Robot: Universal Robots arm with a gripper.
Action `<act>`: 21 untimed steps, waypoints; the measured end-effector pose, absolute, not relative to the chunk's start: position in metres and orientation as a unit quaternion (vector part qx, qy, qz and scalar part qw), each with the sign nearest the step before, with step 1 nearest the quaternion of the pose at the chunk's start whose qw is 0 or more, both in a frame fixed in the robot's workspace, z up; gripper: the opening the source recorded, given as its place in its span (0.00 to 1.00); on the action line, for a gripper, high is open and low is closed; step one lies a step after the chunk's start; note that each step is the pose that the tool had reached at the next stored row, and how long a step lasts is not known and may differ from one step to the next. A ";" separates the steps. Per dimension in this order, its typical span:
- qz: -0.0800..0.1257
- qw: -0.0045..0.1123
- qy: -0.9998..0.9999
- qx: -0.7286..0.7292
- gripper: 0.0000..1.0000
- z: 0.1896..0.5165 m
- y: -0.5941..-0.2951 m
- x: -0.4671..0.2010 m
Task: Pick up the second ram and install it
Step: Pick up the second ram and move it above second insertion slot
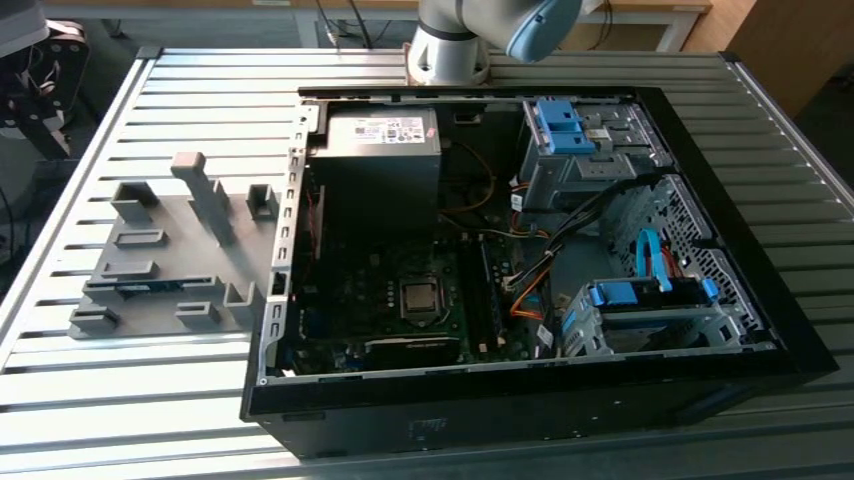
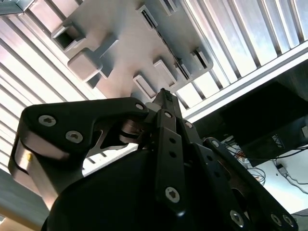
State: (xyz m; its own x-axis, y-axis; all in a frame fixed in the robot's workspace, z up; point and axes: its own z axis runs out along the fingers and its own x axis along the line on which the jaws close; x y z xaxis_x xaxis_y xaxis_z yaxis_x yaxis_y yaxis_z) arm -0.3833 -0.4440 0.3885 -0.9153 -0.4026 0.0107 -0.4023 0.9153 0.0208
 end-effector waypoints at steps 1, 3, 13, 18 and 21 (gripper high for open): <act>-0.009 0.007 -0.978 0.208 0.11 0.388 -0.444 -0.383; -0.009 0.007 -0.977 0.211 0.11 0.389 -0.444 -0.383; -0.009 0.008 -0.972 0.236 0.11 0.388 -0.444 -0.383; -0.009 0.008 -0.969 0.245 0.11 0.388 -0.444 -0.383; -0.009 0.008 -0.968 0.251 0.11 0.388 -0.444 -0.383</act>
State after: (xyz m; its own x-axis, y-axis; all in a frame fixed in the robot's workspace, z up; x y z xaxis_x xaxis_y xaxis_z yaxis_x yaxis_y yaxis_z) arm -0.3833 -0.4443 0.3885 -0.8741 -0.4857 0.0107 -0.4854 0.8741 0.0207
